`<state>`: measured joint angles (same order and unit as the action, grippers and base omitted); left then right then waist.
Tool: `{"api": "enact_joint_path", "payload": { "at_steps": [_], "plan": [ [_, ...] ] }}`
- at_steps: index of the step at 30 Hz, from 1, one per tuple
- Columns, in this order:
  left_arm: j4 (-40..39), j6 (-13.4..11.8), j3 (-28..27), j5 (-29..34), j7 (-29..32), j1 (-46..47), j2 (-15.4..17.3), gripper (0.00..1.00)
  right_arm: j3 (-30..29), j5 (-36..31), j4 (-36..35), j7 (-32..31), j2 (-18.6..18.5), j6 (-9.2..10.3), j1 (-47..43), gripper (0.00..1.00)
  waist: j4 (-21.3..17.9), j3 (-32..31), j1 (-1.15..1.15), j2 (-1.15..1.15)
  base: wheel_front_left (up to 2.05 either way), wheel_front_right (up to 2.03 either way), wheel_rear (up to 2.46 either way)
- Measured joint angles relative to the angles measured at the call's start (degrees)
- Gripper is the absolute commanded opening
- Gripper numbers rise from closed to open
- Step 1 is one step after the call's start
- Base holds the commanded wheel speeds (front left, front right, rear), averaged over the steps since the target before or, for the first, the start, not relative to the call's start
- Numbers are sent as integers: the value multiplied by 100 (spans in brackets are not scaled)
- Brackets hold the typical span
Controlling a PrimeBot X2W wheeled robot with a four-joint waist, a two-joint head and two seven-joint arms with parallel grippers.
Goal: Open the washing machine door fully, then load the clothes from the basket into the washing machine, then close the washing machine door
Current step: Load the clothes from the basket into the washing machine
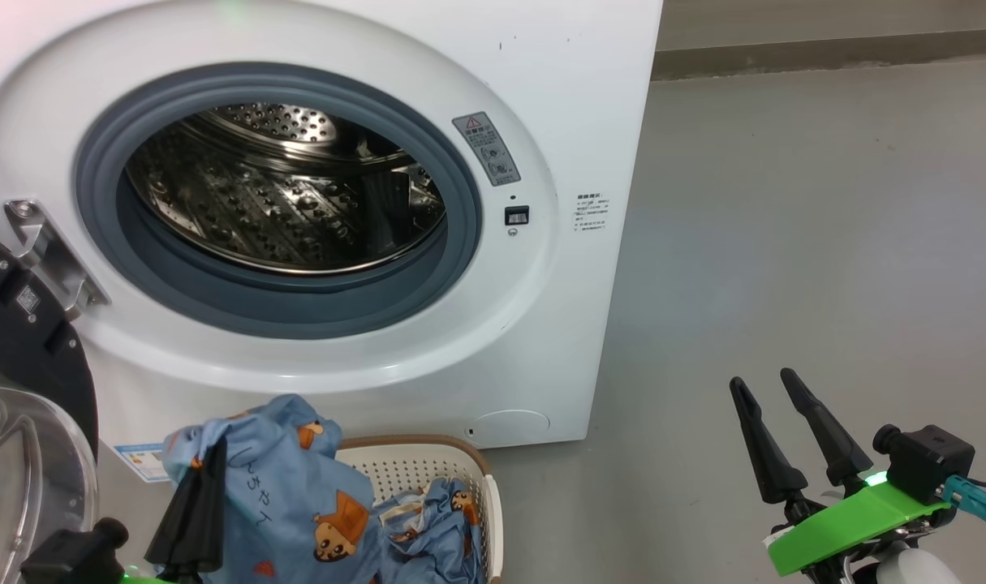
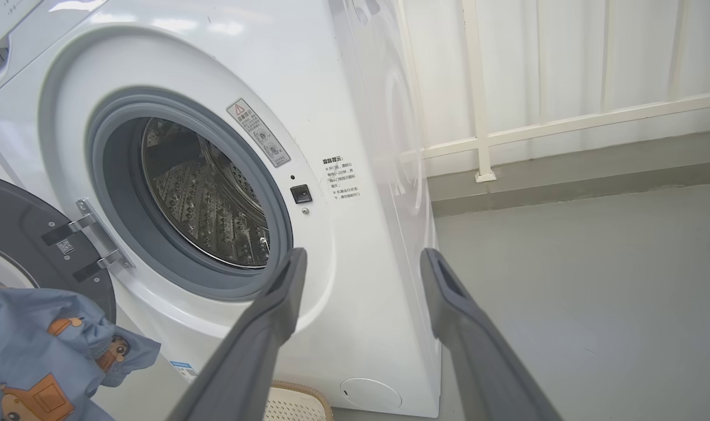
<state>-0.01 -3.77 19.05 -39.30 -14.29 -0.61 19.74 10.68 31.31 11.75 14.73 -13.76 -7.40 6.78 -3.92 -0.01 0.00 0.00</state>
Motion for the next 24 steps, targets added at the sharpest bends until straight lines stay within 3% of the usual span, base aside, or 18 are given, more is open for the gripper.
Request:
{"api": "enact_joint_path", "payload": {
  "at_steps": [13, 24],
  "plan": [
    [549, 334, 103, 190, 67, 1319, 80, 0, -11, -4, -62, 0, -7, 0, 28, 100, -8, 252, 0, 0, 0, 0, 0],
    [2129, 801, 60, 190, 65, 3344, -7, 0, -37, -114, -232, 0, 202, 0, 419, 100, -188, 964, 0, 0, 0, 0, 0]
  ]
}}
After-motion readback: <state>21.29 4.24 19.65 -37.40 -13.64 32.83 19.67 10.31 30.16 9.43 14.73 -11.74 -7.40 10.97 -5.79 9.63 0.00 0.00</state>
